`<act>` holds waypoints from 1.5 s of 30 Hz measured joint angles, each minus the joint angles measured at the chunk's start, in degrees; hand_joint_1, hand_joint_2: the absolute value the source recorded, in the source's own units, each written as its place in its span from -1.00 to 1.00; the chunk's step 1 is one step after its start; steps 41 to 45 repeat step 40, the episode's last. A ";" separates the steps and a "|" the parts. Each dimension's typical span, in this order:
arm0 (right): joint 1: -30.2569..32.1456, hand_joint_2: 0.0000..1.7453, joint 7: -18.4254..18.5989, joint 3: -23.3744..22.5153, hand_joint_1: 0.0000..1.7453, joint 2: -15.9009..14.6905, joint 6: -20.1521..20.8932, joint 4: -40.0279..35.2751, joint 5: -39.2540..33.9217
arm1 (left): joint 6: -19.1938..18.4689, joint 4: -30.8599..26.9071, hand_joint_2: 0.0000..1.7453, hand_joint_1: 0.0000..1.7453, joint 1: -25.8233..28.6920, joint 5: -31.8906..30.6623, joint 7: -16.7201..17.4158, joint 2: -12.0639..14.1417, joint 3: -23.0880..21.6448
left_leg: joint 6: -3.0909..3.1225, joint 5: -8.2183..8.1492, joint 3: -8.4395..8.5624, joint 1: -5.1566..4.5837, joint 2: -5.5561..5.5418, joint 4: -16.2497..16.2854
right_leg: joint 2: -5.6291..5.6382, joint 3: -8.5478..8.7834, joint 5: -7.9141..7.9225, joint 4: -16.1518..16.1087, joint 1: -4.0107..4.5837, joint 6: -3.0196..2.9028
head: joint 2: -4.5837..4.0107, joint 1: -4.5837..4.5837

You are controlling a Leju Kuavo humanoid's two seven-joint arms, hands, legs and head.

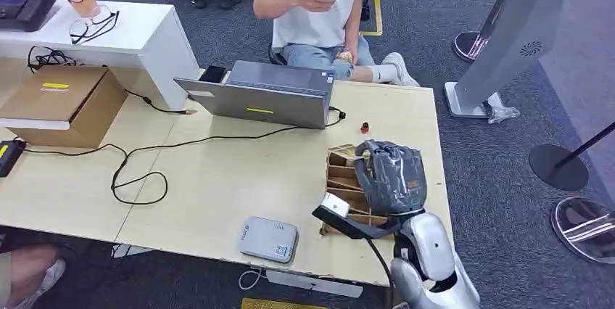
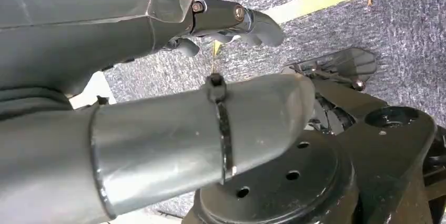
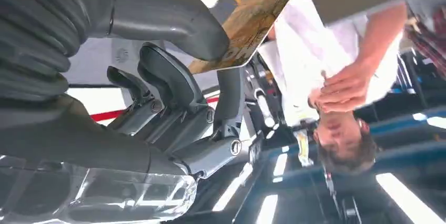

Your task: Pass the card to the sensor for recognition and then transmit it.

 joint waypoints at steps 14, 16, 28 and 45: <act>-1.27 1.00 -6.47 -0.66 1.00 2.38 -13.37 2.69 -7.67 | 4.48 5.68 -1.00 -1.00 -0.61 -0.02 0.39 2.60 -1.29 | 0.00 0.01 0.00 0.01 0.01 0.00 | 0.00 0.00 0.01 0.01 0.00 -0.01 | 0.00 0.00; -2.14 1.00 -7.03 -0.68 1.00 2.91 -14.68 3.71 -8.67 | 5.24 6.95 -1.00 -1.00 -0.96 -0.02 0.57 3.21 -1.70 | 0.00 0.02 0.00 0.01 0.00 0.00 | 0.00 0.00 0.01 0.01 0.01 -0.01 | 0.00 -0.02; -6.78 1.00 -6.75 -0.70 1.00 5.22 -15.51 10.10 -10.07 | 8.66 13.79 -1.00 -1.00 -2.49 -0.02 1.51 6.30 -4.24 | 0.01 0.06 0.00 0.01 0.00 0.00 | 0.01 0.00 0.09 0.01 0.00 -0.02 | 0.00 0.00; -7.58 1.00 -6.77 -0.68 0.52 6.10 -15.84 12.90 -10.25 | 9.40 16.55 -1.00 -1.00 -3.02 -0.02 1.86 7.61 -5.18 | 0.00 0.06 0.00 0.01 0.00 0.00 | 0.01 0.00 0.09 0.01 0.00 -0.02 | 0.00 -0.02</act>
